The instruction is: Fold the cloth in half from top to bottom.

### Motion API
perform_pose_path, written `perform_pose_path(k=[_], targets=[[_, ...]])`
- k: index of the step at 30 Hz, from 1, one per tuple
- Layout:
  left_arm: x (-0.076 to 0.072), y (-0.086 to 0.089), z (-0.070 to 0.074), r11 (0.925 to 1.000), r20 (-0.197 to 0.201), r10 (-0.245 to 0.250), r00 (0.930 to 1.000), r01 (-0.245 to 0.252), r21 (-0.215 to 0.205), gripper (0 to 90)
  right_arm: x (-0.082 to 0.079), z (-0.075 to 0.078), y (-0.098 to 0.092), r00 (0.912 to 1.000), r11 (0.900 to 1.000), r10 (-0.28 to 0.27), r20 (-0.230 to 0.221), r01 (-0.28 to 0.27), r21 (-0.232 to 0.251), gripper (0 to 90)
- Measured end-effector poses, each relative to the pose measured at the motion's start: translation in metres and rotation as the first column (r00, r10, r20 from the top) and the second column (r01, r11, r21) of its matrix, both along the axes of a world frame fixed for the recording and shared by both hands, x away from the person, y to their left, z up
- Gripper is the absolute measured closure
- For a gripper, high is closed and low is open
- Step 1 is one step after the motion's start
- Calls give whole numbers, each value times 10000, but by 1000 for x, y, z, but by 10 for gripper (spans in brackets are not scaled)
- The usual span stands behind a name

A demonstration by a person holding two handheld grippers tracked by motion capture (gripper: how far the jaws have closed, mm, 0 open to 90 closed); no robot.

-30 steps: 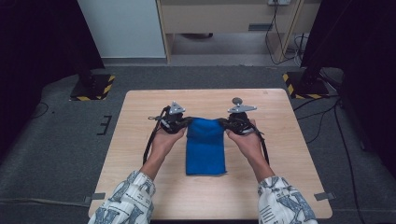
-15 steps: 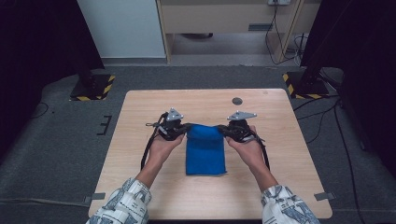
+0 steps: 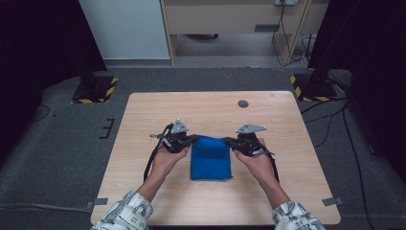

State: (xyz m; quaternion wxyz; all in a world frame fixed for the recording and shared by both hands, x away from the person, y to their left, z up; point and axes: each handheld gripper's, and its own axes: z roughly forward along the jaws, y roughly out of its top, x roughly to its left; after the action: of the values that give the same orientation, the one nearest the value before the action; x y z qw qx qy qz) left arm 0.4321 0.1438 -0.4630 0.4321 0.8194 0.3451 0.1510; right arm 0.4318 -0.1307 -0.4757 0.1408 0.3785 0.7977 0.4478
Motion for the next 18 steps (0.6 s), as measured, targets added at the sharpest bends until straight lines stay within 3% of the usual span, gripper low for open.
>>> perform_pose_path(k=[9, 18], targets=[[-10, -1, -7, 9998, -100, -197, 9998, 197, -65, 879, -10, -10, -2, 9999, 9999, 86, -101, -87, -85, 855], [-21, 1, -4, 9990, -12, -403, 9992, 403, -169, 879, -21, -6, -6, 9998, 9998, 210, 33, -210, 62, 853]])
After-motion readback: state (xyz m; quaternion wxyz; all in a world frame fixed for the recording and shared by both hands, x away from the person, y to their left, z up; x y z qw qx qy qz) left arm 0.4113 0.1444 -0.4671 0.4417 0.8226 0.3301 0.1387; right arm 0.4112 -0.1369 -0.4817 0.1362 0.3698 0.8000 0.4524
